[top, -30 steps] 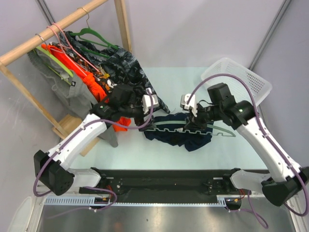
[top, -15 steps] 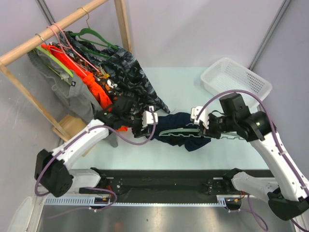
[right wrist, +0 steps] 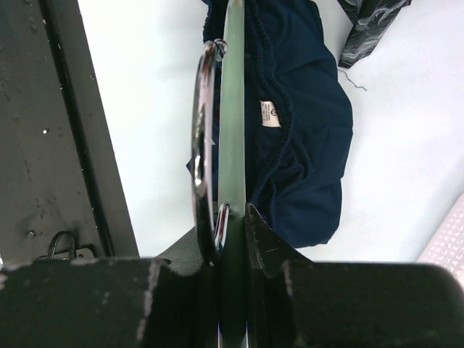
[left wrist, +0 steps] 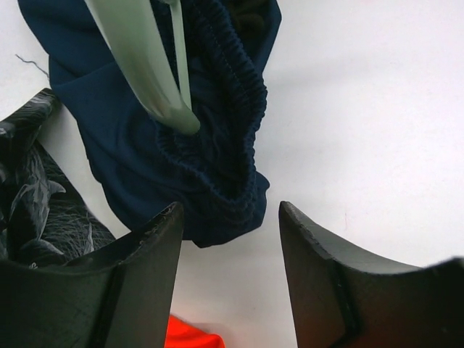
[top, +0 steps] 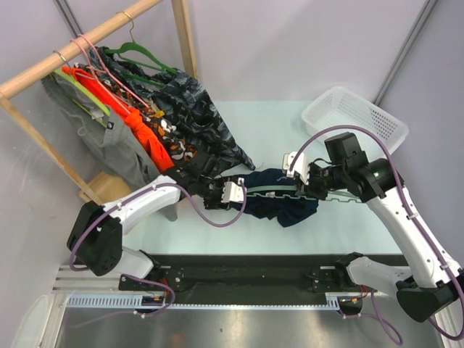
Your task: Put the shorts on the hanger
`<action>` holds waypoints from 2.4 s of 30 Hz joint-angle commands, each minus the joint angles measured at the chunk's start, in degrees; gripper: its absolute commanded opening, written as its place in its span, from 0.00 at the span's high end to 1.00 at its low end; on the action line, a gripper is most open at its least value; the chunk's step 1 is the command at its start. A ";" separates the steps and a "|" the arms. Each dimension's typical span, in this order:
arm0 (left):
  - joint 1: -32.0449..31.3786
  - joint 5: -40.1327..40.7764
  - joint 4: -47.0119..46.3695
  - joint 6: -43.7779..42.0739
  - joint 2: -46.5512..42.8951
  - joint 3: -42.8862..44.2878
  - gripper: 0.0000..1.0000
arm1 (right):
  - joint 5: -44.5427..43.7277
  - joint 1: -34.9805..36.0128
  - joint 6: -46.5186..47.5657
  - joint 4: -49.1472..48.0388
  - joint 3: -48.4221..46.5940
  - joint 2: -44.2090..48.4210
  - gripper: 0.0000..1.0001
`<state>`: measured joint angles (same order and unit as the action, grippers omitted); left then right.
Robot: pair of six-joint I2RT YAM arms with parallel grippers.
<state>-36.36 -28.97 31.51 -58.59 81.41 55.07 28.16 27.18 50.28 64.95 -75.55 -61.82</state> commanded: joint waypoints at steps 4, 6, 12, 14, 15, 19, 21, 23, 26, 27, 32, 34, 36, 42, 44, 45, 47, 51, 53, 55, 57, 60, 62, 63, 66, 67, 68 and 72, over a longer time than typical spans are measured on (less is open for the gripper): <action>-1.08 -0.65 -2.42 -1.53 2.70 0.65 0.46 | 3.74 -0.99 3.85 -1.67 -0.74 -1.63 1.00; -1.08 -0.56 -2.15 -1.27 3.05 0.92 0.55 | 3.83 -1.25 4.30 -1.41 -0.74 -2.16 1.00; -1.08 -2.14 0.83 -0.13 3.41 4.34 0.83 | 5.06 -2.83 5.62 -3.68 -0.74 -4.53 1.00; -1.08 -2.32 1.97 0.05 3.23 5.40 0.85 | 5.58 -3.27 6.14 -4.65 -0.74 -5.50 1.00; -1.08 -2.14 2.33 0.05 3.06 5.75 0.86 | 6.37 -3.36 6.40 -5.09 -0.74 -5.59 1.00; -1.17 -1.53 3.91 0.40 2.71 8.38 0.90 | 8.13 -3.27 6.67 -5.36 -0.65 -6.29 1.00; -1.61 -1.79 5.14 -0.03 2.36 9.26 0.90 | 8.75 -3.36 6.67 -6.14 -0.74 -6.82 1.00; -2.13 -1.62 5.67 0.05 1.83 10.23 0.92 | 9.36 -3.54 6.41 -7.11 -0.74 -7.26 1.00; -2.84 -1.53 6.46 1.46 1.56 12.25 0.93 | 11.47 -3.80 6.32 -8.08 -0.74 -8.05 1.00; -2.93 -1.44 6.90 2.33 1.82 13.65 0.93 | 12.35 -3.71 6.32 -7.82 -0.65 -8.40 1.00; -3.98 -0.04 7.87 2.25 1.83 16.12 0.94 | 14.46 -4.50 7.72 -6.86 0.66 -8.05 1.00; -4.25 0.76 7.61 1.55 1.13 16.47 0.94 | 15.25 -5.20 8.95 -5.81 1.02 -7.61 1.00; -4.60 0.76 8.30 1.02 0.95 17.61 0.95 | 15.78 -5.56 8.96 -5.71 1.11 -7.52 1.00; -6.53 0.85 9.28 1.37 0.77 20.33 0.96 | 19.82 -7.23 7.29 -9.05 2.16 -8.31 1.00; -7.23 0.76 9.27 2.33 1.30 21.39 0.96 | 21.22 -7.23 6.85 -10.62 3.03 -9.01 1.00; -7.50 0.85 9.45 2.60 1.65 22.53 0.96 | 21.58 -7.14 5.54 -11.59 3.30 -9.28 1.00; -8.11 0.58 9.54 3.39 2.26 23.50 0.96 | 22.20 -6.88 4.22 -14.04 3.91 -9.72 1.00; -8.55 0.58 8.93 5.32 3.05 24.82 0.95 | 23.60 -6.96 2.19 -17.92 5.23 -8.85 1.00; -8.64 0.15 8.22 6.20 3.32 24.65 0.93 | 24.56 -7.05 1.31 -19.15 6.02 -8.32 1.00; -8.55 -1.08 7.96 6.64 3.15 24.04 0.88 | 25.36 -7.31 0.44 -20.03 7.42 -7.53 1.00; -8.55 -2.40 7.17 7.17 2.97 22.99 0.74 | 25.36 -7.40 -0.18 -21.88 8.39 -6.65 1.00; -8.55 -2.76 6.73 7.08 3.14 22.02 0.54 | 25.54 -7.58 -1.06 -23.29 9.45 -5.50 1.00; -8.55 -2.41 6.55 6.82 3.67 21.75 0.47 | 25.71 -7.93 -1.59 -23.99 9.80 -5.06 1.00; -8.55 -2.23 6.46 6.82 3.93 21.75 0.46 | 25.80 -7.84 -1.76 -24.34 9.89 -5.06 1.00; -8.55 -1.88 5.41 7.26 5.51 22.10 0.45 | 26.94 -7.84 -1.94 -24.69 9.98 -4.71 1.00; -8.55 -1.53 5.15 7.52 6.04 22.36 0.46 | 27.12 -7.76 -1.94 -24.78 10.07 -4.62 1.00; -8.55 -1.61 5.06 7.61 7.00 22.62 0.49 | 27.21 -7.76 -1.94 -24.69 10.24 -4.54 1.00; -8.47 -2.49 6.54 8.49 9.47 24.56 0.78 | 26.33 -7.84 -2.20 -25.04 10.68 -4.10 1.00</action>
<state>-44.62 -28.99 38.00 -51.33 88.66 77.28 50.02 19.35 49.06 44.62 -64.51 -68.12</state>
